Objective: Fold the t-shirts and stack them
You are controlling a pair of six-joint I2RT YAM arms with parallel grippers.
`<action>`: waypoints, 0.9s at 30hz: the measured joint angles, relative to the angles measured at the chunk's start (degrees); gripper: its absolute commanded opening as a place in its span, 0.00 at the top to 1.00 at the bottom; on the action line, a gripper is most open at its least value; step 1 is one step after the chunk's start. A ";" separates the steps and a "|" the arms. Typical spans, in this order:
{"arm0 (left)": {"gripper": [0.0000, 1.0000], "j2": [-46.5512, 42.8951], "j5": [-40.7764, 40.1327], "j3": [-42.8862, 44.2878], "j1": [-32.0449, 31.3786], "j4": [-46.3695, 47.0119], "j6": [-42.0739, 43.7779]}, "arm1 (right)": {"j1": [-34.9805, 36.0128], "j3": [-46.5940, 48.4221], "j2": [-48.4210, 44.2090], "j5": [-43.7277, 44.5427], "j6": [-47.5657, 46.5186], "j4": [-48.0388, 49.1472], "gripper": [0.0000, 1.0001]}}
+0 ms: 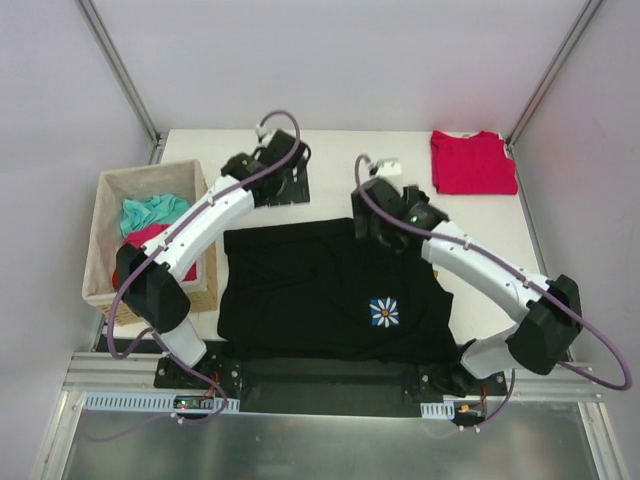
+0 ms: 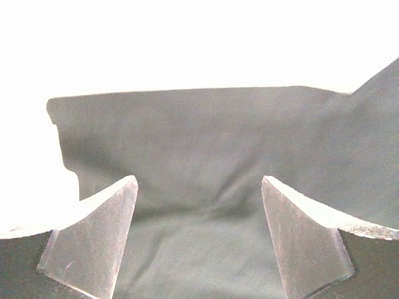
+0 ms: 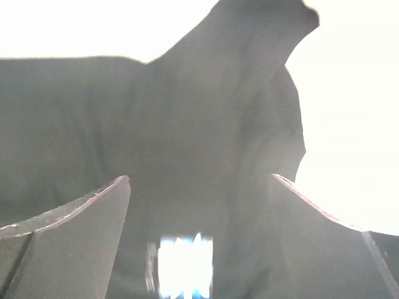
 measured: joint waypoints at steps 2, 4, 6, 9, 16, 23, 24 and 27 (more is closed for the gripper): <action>0.19 2.05 -1.46 7.80 0.70 -0.50 1.73 | -3.78 5.18 0.79 0.68 -2.99 0.63 0.03; 0.18 4.22 -2.47 12.50 1.57 -1.49 3.13 | -7.04 9.60 2.36 1.29 -5.62 1.31 0.03; 0.18 6.56 -3.67 13.90 2.58 -2.27 4.04 | -10.69 12.52 4.57 0.94 -7.82 2.82 0.04; 0.18 11.04 -3.34 13.92 4.59 -4.20 4.59 | -17.18 13.92 8.44 -0.83 -9.73 3.85 0.05; 0.19 16.41 0.81 12.61 12.11 -5.03 4.66 | -26.32 21.31 23.06 -3.56 -11.63 2.93 0.16; 0.19 16.37 1.79 10.34 14.10 -4.39 4.85 | -26.64 25.70 31.56 -6.40 -12.22 0.04 0.52; 0.19 16.37 1.84 9.84 14.08 -4.20 4.94 | -26.88 26.53 32.37 -6.71 -12.26 0.00 0.52; 0.19 16.17 2.12 8.20 13.90 -3.93 5.55 | -27.89 27.39 33.03 -7.39 -12.17 -0.09 0.50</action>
